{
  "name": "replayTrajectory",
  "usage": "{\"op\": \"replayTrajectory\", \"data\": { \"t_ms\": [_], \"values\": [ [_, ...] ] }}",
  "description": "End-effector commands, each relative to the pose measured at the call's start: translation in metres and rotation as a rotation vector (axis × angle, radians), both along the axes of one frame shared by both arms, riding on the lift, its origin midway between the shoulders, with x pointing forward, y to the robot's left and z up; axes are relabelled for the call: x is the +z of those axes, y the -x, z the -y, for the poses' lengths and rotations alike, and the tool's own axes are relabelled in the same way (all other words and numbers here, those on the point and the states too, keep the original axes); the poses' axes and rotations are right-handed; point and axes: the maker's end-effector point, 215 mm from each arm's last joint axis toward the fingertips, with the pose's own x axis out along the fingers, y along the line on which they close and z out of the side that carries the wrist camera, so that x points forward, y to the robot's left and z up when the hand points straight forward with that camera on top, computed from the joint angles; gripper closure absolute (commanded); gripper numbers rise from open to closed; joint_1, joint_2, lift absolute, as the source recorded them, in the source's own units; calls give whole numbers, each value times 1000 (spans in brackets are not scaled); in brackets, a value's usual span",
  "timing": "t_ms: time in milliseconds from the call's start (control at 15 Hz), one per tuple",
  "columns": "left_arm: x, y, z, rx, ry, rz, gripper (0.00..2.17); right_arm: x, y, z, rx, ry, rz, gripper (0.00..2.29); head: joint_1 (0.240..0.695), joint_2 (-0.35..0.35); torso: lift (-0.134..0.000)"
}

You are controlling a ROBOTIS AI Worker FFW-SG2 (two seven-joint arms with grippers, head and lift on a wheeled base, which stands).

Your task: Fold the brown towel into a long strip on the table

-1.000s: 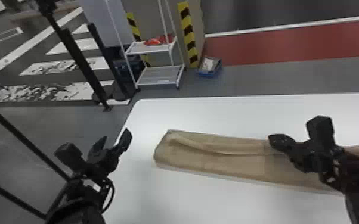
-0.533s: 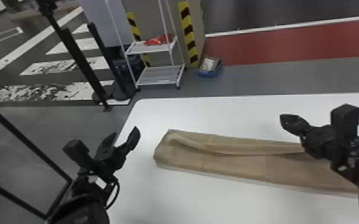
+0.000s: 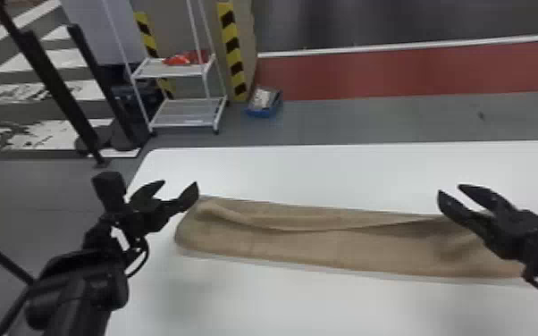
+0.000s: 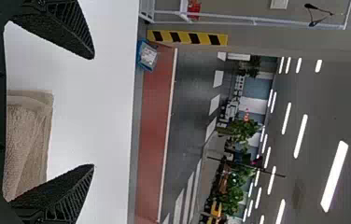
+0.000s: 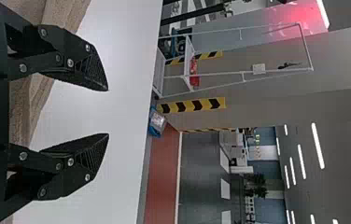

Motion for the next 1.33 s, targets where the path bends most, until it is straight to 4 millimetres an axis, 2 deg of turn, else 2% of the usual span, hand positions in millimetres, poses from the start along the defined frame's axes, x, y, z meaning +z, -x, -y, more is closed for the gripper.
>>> {"op": "replayTrajectory", "data": {
  "t_ms": [0,67,200,333,467,600,933,1000,1133,1267],
  "values": [
    [-9,-19,9,-35,-65,-42,93,5,18,33,-40,-24,-7,539,695,137,-57],
    [-15,-22,15,-51,-98,-65,140,11,22,43,-53,-36,6,539,695,125,-57],
    [-26,-21,3,-47,-116,-116,265,14,31,51,-57,-64,13,539,695,101,-57],
    [-49,-12,10,-71,-133,-200,299,11,39,49,-41,-81,11,539,695,86,-57],
    [-60,-6,5,-69,-153,-234,400,13,40,49,-39,-92,16,539,695,84,-57],
    [-70,-1,4,-67,-138,-279,414,14,42,51,-38,-98,18,539,695,86,-57],
    [-78,0,9,-74,-132,-301,417,14,45,57,-47,-105,19,539,695,85,-57],
    [-77,-1,9,-73,-132,-300,603,14,46,60,-47,-106,20,539,695,81,-57],
    [-77,-4,13,-82,-130,-304,643,15,46,69,-57,-99,20,539,695,77,-57],
    [-78,-4,16,-83,-122,-307,890,16,46,75,-65,-99,21,539,695,69,-57]
  ]
}}
